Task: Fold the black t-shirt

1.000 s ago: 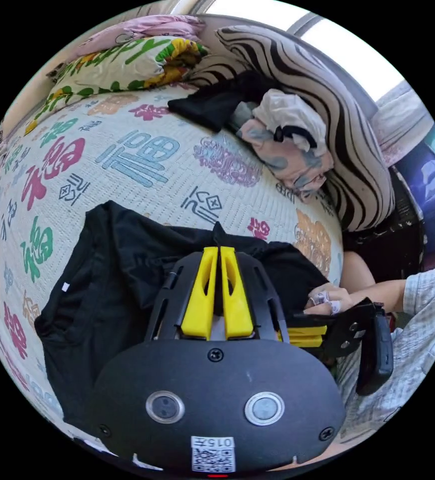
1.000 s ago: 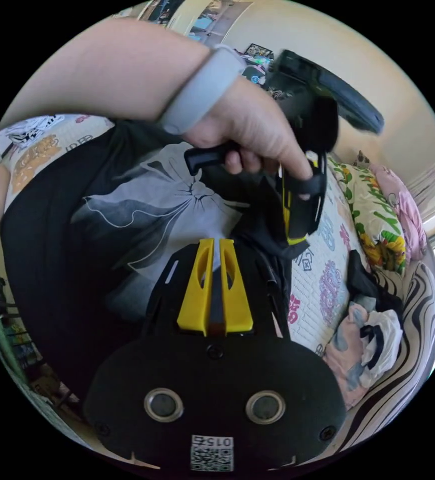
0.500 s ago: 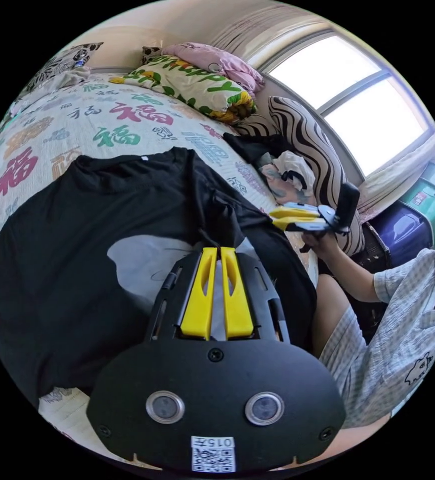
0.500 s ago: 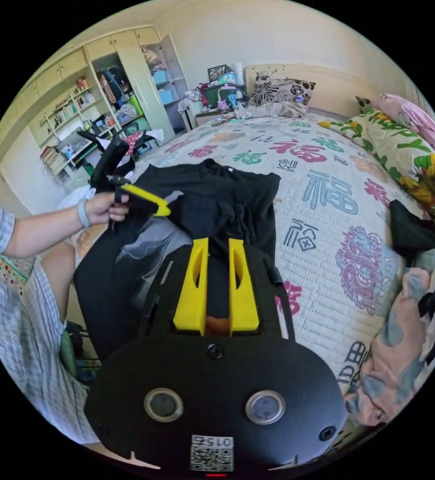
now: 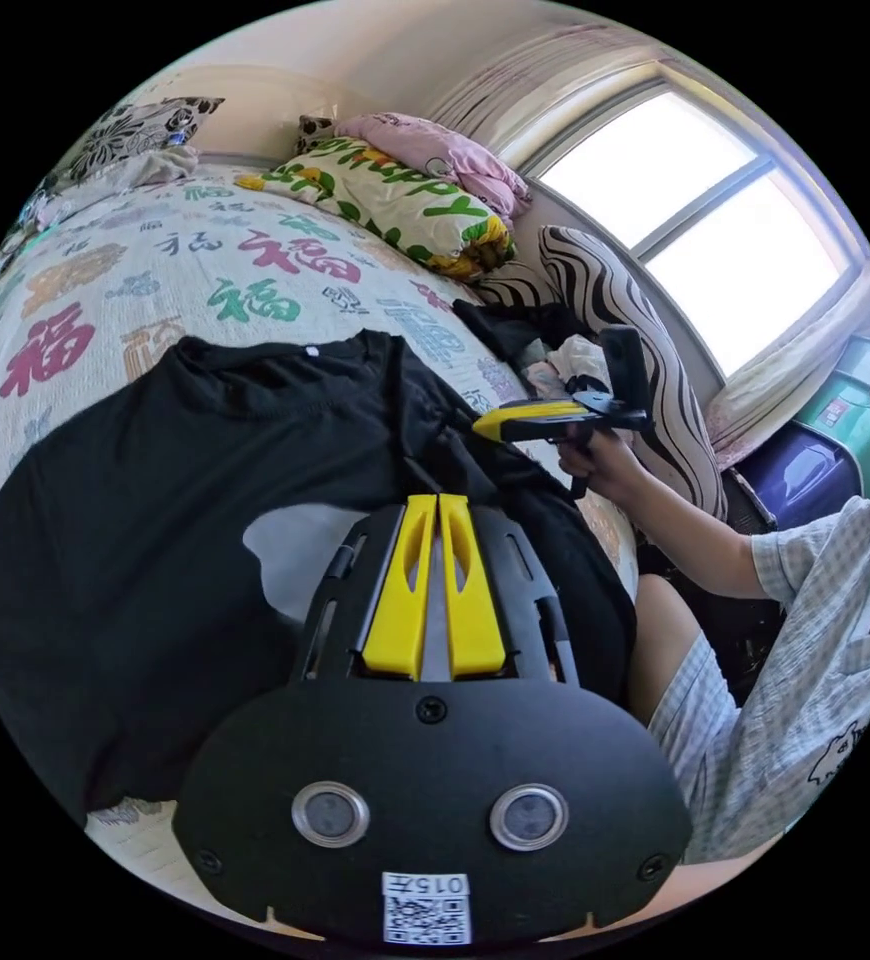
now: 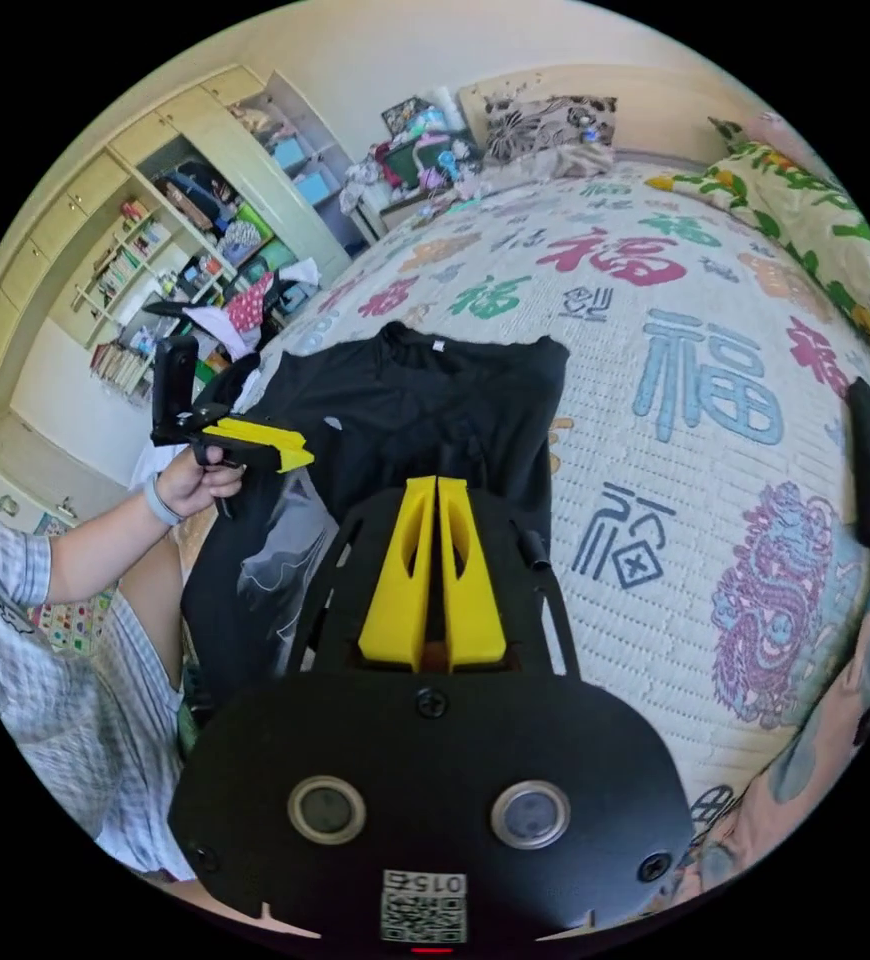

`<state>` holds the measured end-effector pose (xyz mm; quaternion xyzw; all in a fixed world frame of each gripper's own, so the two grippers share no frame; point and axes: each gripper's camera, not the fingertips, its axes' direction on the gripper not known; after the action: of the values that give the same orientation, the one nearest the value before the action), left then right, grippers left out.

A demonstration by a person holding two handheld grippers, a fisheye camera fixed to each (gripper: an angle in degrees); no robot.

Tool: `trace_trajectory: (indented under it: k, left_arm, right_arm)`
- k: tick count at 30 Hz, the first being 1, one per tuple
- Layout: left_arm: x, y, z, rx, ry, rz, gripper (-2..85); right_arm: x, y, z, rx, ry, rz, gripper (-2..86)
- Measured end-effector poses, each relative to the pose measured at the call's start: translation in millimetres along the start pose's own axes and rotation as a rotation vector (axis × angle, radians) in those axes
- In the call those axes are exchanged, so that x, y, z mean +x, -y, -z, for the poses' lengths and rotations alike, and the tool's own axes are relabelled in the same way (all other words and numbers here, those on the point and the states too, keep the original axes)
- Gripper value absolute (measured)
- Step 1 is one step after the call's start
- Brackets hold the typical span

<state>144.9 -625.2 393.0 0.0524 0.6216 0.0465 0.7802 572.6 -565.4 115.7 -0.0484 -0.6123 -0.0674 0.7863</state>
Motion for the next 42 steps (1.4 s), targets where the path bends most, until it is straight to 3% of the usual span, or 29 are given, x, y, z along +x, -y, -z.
trace_trajectory:
  k: [5,10,15,23,28,33,37,42]
  left_arm:
    - [32,55,-2,0.094,0.027,-0.113,-0.8]
    - [91,152,-67,0.075,0.087,-0.273,-0.8]
    - [123,198,-172,-0.092,0.126,-0.324,-0.8]
    - [128,202,-231,-0.085,0.167,-0.255,0.7]
    - [114,188,-168,0.052,0.059,-0.2,6.3]
    - [87,118,-24,0.172,-0.069,-0.081,6.4]
    - [73,-11,99,0.005,0.164,0.134,6.4]
    - [91,-175,168,-0.247,0.438,0.383,7.7]
  right_arm:
    - [30,-50,90,0.342,-0.057,-0.187,-0.5]
    - [65,-104,140,0.545,-0.14,-0.391,-0.6]
    - [99,-136,149,0.592,-0.205,-0.53,-0.5]
    - [141,-143,136,0.462,-0.276,-0.604,0.3]
    - [128,-168,147,0.363,-0.308,-0.57,4.4]
    - [83,-200,141,0.092,-0.103,-0.447,8.0]
    - [37,-237,119,-0.156,0.051,-0.428,8.5]
    - [2,-264,83,-0.327,0.057,-0.455,8.9]
